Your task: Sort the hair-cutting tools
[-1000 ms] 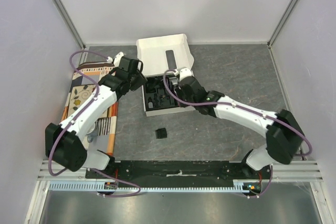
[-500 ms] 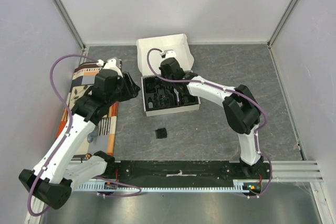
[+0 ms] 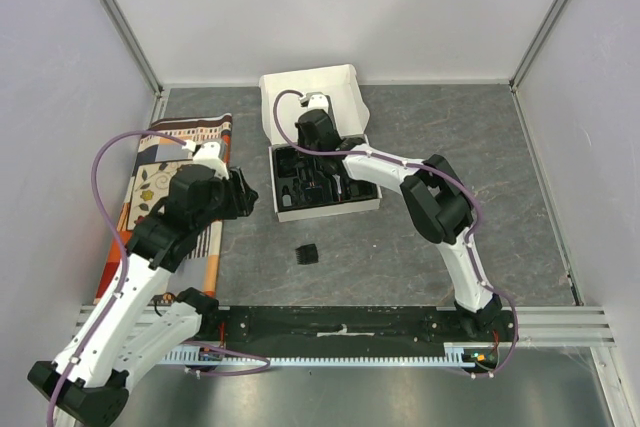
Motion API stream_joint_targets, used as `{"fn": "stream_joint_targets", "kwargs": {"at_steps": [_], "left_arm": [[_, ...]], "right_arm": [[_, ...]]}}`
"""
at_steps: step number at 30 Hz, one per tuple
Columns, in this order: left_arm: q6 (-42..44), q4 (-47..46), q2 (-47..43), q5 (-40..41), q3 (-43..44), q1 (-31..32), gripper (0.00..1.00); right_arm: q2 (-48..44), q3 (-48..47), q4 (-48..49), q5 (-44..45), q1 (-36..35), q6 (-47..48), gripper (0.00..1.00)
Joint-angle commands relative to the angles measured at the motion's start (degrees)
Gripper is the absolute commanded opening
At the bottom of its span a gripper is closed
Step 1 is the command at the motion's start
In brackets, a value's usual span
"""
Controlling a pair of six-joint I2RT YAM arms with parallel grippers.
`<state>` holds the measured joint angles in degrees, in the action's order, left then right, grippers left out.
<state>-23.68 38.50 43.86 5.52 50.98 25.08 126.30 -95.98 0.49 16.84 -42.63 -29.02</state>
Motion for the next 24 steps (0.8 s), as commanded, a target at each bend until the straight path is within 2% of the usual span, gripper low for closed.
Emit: {"fn": "stream_joint_targets", "kwargs": {"at_steps": [1, 12, 24], "left_arm": [[4.87, -3.08, -0.88, 1.59, -1.58, -0.21, 0.56], [4.96, -4.22, -1.58, 2.30, -3.43, -0.21, 0.56], [5.22, -3.96, -2.81, 3.97, -3.87, -0.21, 0.56]], "right_arm": [[1.23, -2.98, 2.85, -0.23, 0.09, -0.78, 0.00], [-0.70, 2.47, 1.79, -2.51, -1.40, -0.52, 0.00], [-6.23, 0.62, -0.40, -2.08, -3.77, 1.06, 0.00]]}}
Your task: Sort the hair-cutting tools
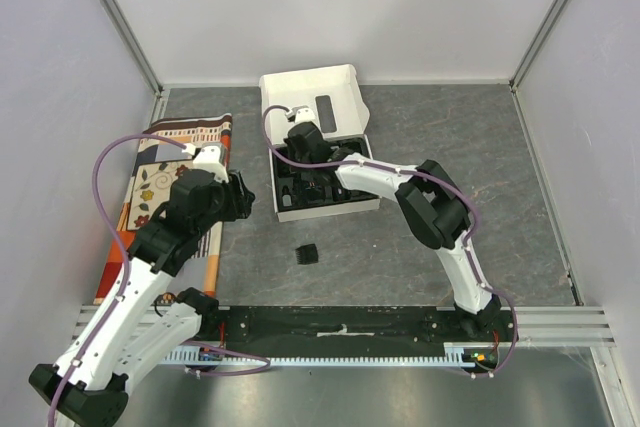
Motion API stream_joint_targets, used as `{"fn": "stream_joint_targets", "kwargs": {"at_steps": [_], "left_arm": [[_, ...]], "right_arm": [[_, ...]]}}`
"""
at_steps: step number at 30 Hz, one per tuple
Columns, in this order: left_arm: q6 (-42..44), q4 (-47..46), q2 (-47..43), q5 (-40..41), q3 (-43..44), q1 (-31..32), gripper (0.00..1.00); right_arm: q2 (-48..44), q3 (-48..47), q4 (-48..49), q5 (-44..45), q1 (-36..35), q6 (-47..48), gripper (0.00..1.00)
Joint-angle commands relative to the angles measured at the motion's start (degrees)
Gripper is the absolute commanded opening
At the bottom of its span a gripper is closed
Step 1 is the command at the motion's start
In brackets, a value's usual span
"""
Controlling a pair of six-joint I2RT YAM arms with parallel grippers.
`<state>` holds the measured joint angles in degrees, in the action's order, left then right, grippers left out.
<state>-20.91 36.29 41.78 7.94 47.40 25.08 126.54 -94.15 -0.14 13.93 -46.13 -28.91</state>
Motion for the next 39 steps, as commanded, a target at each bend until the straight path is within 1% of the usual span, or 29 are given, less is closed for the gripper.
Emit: {"fn": "stream_joint_targets", "kwargs": {"at_steps": [1, 5, 6, 10, 15, 19, 26, 31, 34, 36, 39], "left_arm": [[2.36, -1.67, -0.82, 1.63, -0.37, -0.21, 0.56], [2.36, -1.75, -1.00, 2.07, -0.55, -0.21, 0.56], [2.36, -1.75, -1.00, 2.07, -0.55, -0.21, 0.56], [2.27, -1.66, -0.82, 1.99, -0.55, -0.21, 0.56], [2.36, -1.75, -0.65, 1.72, -0.38, -0.21, 0.56], [2.36, -1.75, -0.38, 1.28, -0.38, -0.21, 0.59], [2.27, -1.84, 0.32, 0.93, -0.38, -0.21, 0.60], [2.27, -1.93, 0.94, 0.49, -0.29, -0.21, 0.66], [2.27, -1.93, 1.02, 0.49, -0.37, -0.21, 0.71], [2.27, -1.93, 1.02, 0.58, -0.29, -0.21, 0.77], [2.36, -1.93, 1.02, 0.76, -0.20, -0.21, 0.82]], "right_arm": [[-7.09, -0.69, 0.23, 1.35, -0.45, 1.13, 0.00], [-10.61, 1.33, 1.46, 4.43, -0.45, 1.83, 0.00], [-11.74, 2.12, 1.98, 6.61, -0.37, 2.01, 0.00], [-12.02, 2.04, 0.94, 10.50, 0.16, 2.54, 0.00], [-8.87, 0.02, -1.87, 11.64, 1.04, 1.84, 0.00], [-5.79, -1.74, -2.76, 12.43, 1.74, 2.10, 0.00], [-1.92, -3.32, -2.93, 12.52, 1.92, 2.36, 0.00], [-0.33, -4.90, -3.81, 12.44, 1.92, 2.71, 0.00], [0.64, -5.61, -4.51, 10.51, 1.83, 2.37, 0.00], [1.25, -5.96, -5.04, 9.45, 1.92, 1.84, 0.00], [2.22, -6.75, -6.53, 7.17, 1.92, 0.96, 0.00]]}}
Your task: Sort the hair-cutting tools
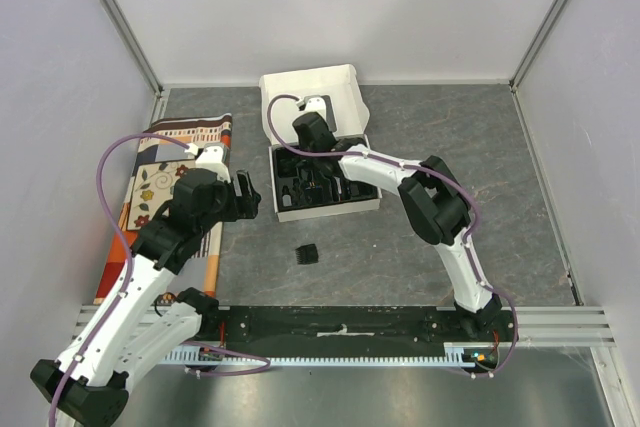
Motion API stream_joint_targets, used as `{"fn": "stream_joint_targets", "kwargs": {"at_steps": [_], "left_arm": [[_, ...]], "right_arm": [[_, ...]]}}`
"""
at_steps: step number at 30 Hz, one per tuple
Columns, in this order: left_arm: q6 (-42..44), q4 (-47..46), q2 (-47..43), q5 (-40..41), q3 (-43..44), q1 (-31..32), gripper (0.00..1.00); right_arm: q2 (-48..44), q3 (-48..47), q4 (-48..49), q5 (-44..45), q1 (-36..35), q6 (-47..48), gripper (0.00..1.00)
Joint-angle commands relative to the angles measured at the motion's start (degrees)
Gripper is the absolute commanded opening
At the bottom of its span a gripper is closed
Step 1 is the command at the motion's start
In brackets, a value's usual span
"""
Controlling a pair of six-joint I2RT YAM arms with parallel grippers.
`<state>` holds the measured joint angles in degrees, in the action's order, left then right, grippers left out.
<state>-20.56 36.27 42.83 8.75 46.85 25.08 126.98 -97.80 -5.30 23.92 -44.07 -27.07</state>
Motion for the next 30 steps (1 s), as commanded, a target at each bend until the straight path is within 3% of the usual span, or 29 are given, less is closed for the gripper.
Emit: {"fn": "stream_joint_targets", "kwargs": {"at_steps": [1, 5, 23, 30], "left_arm": [[1.92, -1.91, -0.20, -0.05, 0.26, -0.21, 0.85], [1.84, -1.73, -0.46, 0.39, 0.26, -0.21, 0.95], [1.84, -1.47, -1.52, 0.91, -0.01, -0.21, 0.95], [1.92, -1.38, -1.26, 1.27, -0.18, -0.21, 0.95]], "right_arm": [[2.13, -3.62, -2.08, -4.05, -0.13, -1.14, 0.00], [3.36, -4.68, -4.98, -5.73, -0.40, -2.54, 0.00], [6.00, -10.04, -12.10, -12.15, -0.57, -5.80, 0.00], [0.91, -3.90, -4.29, -12.50, -1.28, -3.87, 0.00]]}}
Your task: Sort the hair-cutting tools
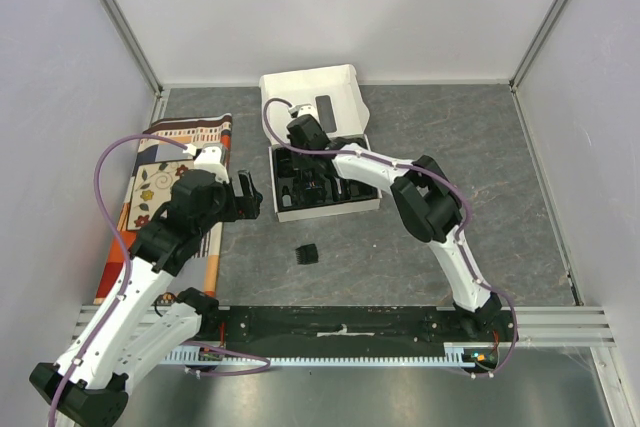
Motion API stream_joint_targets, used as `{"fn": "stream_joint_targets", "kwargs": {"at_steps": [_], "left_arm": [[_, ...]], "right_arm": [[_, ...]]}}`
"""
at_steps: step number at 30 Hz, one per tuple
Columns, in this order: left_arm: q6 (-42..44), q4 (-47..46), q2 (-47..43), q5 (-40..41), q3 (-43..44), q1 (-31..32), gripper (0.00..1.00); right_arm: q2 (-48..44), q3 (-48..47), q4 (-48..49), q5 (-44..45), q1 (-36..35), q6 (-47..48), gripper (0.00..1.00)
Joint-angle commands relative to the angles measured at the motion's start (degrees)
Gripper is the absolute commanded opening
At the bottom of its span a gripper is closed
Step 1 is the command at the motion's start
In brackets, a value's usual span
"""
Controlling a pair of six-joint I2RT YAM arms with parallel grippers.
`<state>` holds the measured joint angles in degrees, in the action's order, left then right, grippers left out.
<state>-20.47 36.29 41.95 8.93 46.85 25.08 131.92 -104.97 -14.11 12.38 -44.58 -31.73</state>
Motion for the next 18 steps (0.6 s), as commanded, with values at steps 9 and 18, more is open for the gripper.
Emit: {"fn": "stream_joint_targets", "kwargs": {"at_steps": [9, 18], "left_arm": [[2.01, -1.40, -0.21, 1.44, 0.08, -0.21, 0.95], [1.84, -1.58, -0.38, 1.62, 0.26, -0.21, 0.95]], "right_arm": [[-18.17, 13.28, 6.64, -2.10, -3.76, 4.21, 0.12], [-31.36, 28.22, -2.06, 2.11, -11.75, 2.29, 0.51]]}}
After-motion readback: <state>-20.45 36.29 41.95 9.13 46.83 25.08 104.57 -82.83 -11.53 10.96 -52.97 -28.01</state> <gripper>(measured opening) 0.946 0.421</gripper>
